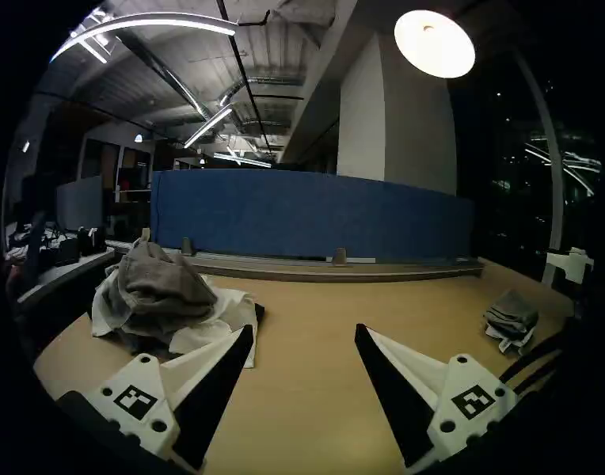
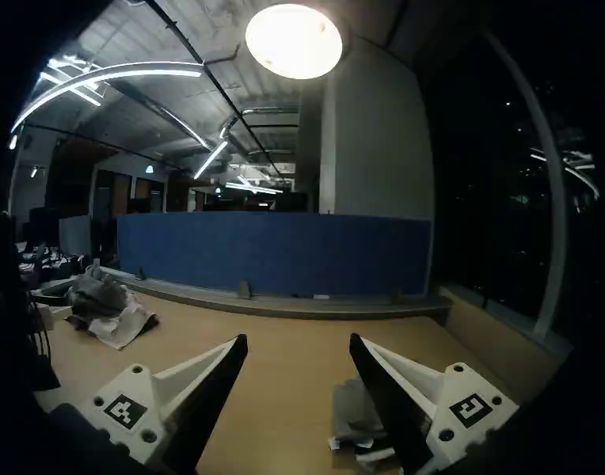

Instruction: Fold towel

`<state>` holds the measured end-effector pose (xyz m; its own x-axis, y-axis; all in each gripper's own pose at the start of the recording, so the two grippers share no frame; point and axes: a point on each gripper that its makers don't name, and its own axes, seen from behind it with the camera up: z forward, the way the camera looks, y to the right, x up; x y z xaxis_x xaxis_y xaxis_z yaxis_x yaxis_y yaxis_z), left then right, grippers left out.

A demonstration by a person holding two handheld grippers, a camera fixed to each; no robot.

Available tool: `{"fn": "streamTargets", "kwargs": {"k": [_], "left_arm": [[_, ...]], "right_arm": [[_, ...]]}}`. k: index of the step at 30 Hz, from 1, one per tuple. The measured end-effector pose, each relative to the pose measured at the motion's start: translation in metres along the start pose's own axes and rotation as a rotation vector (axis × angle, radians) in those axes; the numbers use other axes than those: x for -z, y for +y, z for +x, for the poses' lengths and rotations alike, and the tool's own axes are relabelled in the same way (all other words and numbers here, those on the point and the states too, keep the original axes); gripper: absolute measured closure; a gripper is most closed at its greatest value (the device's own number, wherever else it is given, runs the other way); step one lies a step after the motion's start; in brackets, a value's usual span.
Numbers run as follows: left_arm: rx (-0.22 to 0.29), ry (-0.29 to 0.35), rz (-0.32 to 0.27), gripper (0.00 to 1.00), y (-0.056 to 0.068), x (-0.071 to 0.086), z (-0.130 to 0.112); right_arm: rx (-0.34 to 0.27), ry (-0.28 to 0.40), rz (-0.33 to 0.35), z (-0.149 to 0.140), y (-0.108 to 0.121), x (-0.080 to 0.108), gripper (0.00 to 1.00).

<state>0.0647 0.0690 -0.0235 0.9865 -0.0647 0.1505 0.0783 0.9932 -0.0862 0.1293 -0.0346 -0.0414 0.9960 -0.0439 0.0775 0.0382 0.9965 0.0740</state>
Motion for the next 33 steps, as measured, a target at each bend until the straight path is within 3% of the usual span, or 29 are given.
{"fn": "streamTargets", "kwargs": {"k": [6,15,21,27,33], "left_arm": [[-0.040,0.052,0.026,0.05,-0.006,-0.010,-0.001],[-0.056,0.103,0.060,0.05,-0.018,-0.017,-0.006],[-0.076,0.128,0.084,0.05,-0.036,-0.019,-0.014],[-0.057,0.136,0.099,0.05,-0.052,-0.025,-0.028],[-0.071,0.151,0.119,0.04,-0.064,-0.029,-0.037]], "right_arm": [[0.005,-0.020,-0.013,-0.011,0.003,-0.002,0.00],[0.013,-0.044,-0.033,-0.021,0.008,-0.002,0.00],[0.014,-0.054,-0.043,-0.029,0.009,-0.005,0.00],[0.012,-0.072,-0.037,-0.041,0.000,-0.014,0.00],[-0.005,-0.083,-0.042,-0.054,-0.003,-0.023,0.00]]}}
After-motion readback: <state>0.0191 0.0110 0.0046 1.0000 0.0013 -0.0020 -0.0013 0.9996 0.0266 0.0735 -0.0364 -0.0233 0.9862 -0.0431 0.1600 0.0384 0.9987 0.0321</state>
